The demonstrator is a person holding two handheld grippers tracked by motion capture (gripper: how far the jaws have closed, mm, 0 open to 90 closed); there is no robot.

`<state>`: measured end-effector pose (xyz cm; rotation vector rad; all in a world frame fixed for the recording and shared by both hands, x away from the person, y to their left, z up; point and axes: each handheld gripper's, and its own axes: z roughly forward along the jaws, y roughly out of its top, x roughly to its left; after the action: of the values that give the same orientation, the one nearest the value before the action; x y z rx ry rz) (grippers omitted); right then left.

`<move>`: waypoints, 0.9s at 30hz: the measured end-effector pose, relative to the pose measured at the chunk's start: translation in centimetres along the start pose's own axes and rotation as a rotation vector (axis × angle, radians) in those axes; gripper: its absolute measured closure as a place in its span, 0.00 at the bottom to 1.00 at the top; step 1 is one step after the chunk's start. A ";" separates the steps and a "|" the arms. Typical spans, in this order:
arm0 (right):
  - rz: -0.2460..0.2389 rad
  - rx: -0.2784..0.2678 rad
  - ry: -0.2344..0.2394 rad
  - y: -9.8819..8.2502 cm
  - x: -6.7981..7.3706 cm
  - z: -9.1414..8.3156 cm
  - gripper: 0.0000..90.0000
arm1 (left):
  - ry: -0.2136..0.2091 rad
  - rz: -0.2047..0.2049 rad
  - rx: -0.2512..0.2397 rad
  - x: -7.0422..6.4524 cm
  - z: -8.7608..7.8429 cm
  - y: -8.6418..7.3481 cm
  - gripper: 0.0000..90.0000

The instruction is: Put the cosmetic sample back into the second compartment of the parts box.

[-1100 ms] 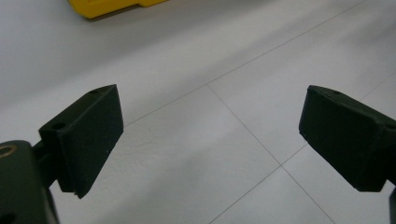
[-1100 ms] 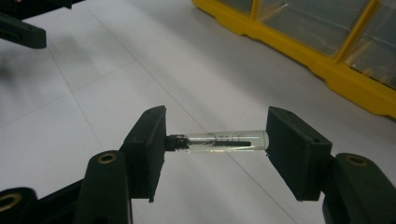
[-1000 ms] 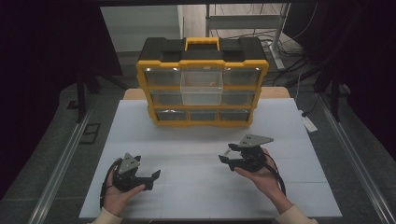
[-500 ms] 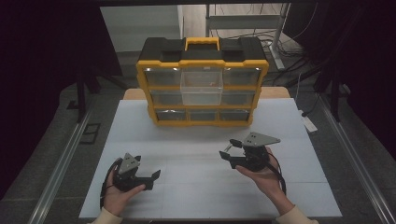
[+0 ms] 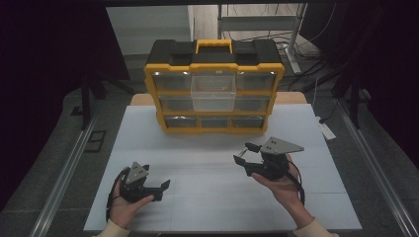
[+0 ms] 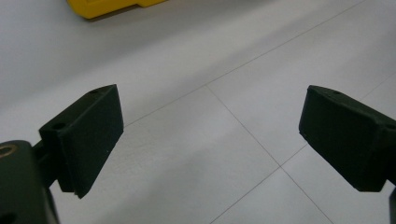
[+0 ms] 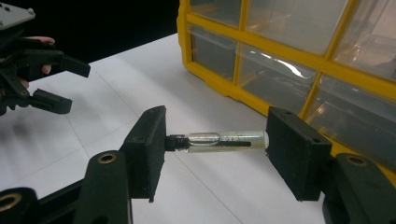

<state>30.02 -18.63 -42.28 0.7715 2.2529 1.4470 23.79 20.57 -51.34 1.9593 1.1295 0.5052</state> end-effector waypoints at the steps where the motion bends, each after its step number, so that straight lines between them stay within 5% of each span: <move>1: 0.003 -0.002 -0.001 0.1 0.0 -0.1 0.44 | 0.000 0.000 0.000 0.0 0.0 0.0 0.08; 27: -0.016 -0.053 -0.017 2.0 0.2 -0.9 0.44 | 0.003 0.003 0.008 0.0 0.1 0.0 0.08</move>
<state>29.85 -18.44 -40.08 0.7455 2.1938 1.4811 23.88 20.48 -51.41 1.9679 1.1313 0.5060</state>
